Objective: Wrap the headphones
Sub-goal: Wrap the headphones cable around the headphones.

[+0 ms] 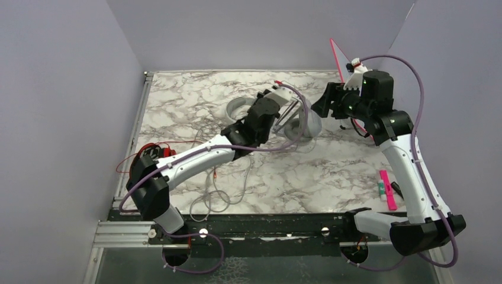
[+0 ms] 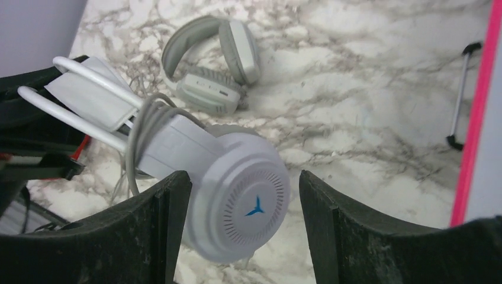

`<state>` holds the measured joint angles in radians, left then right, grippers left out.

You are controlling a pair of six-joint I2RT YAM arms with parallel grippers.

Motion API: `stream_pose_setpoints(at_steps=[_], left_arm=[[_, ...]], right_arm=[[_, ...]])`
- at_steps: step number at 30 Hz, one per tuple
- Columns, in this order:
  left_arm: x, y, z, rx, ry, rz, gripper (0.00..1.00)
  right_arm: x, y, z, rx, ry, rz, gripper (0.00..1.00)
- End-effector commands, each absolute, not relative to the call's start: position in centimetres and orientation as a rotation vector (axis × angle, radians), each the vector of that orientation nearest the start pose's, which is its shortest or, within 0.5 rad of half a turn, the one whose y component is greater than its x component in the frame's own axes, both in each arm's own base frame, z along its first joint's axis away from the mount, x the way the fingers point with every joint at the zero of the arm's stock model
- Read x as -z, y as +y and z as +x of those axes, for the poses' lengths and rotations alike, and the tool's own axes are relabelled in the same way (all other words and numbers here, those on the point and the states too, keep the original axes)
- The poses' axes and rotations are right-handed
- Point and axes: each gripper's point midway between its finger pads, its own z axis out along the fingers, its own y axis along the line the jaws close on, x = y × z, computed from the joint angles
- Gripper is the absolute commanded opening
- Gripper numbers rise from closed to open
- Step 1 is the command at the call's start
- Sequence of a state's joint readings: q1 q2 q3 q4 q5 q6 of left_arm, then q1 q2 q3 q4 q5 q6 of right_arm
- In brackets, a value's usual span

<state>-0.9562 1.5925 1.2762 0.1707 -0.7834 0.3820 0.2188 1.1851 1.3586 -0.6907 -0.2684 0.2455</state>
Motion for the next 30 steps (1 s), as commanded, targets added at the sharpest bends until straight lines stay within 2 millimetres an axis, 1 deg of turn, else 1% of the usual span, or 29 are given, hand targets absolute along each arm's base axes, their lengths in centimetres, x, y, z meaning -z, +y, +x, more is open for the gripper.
stream_pose_setpoints(at_steps=[1,5,6,8,10,14,17,18,20,22,24,26,28,30], left_arm=[[-31.6,-29.5,35.9,0.217,1.8,0.323,0.0],[-33.3,-28.9,35.8,0.437,1.831,0.228,0.0],[-33.7,-28.7,35.9,0.498,1.836,0.197,0.0],[-34.4,-28.6,35.8,0.615,1.838,0.159,0.0],[-35.0,-28.3,35.8,0.704,1.84,0.124,0.0],[-35.7,-28.0,35.5,0.919,1.868,0.054,0.0],[-36.5,-27.7,35.0,1.027,1.891,0.009,0.0],[-36.2,-27.4,34.9,1.026,1.922,-0.008,0.0],[-36.2,-26.3,35.0,0.948,1.973,-0.032,0.0],[-35.9,-25.2,34.9,0.877,2.009,-0.058,0.0],[-35.7,-24.1,34.7,0.811,2.03,-0.061,0.0],[-35.3,-22.7,34.4,0.722,2.052,-0.058,0.0],[-35.0,-20.6,34.5,0.588,2.061,-0.08,0.0],[-34.9,-18.4,34.3,0.457,2.06,-0.094,0.0]], right_arm=[[-35.4,11.3,32.6,-0.436,1.976,-0.183,0.75],[-39.3,10.5,31.7,-0.391,1.907,-0.203,0.79],[-40.1,10.7,31.3,-0.406,1.89,-0.217,0.79],[-41.6,11.8,30.1,-0.473,1.844,-0.283,0.81],[-42.2,13.2,28.9,-0.553,1.809,-0.373,0.83],[-41.8,15.0,27.3,-0.652,1.745,-0.512,0.86],[-41.6,15.7,26.7,-0.706,1.702,-0.528,0.89],[-41.7,15.8,26.7,-0.722,1.697,-0.508,0.91],[-41.3,15.6,27.2,-0.735,1.718,-0.44,0.91],[-39.9,15.2,28.3,-0.725,1.777,-0.344,0.91],[-38.2,15.2,29.2,-0.721,1.806,-0.323,0.91],[-36.9,15.4,29.7,-0.731,1.824,-0.325,0.91],[-36.9,15.7,29.8,-0.751,1.82,-0.327,0.9],[-37.3,15.5,30.0,-0.723,1.796,-0.34,0.89]])
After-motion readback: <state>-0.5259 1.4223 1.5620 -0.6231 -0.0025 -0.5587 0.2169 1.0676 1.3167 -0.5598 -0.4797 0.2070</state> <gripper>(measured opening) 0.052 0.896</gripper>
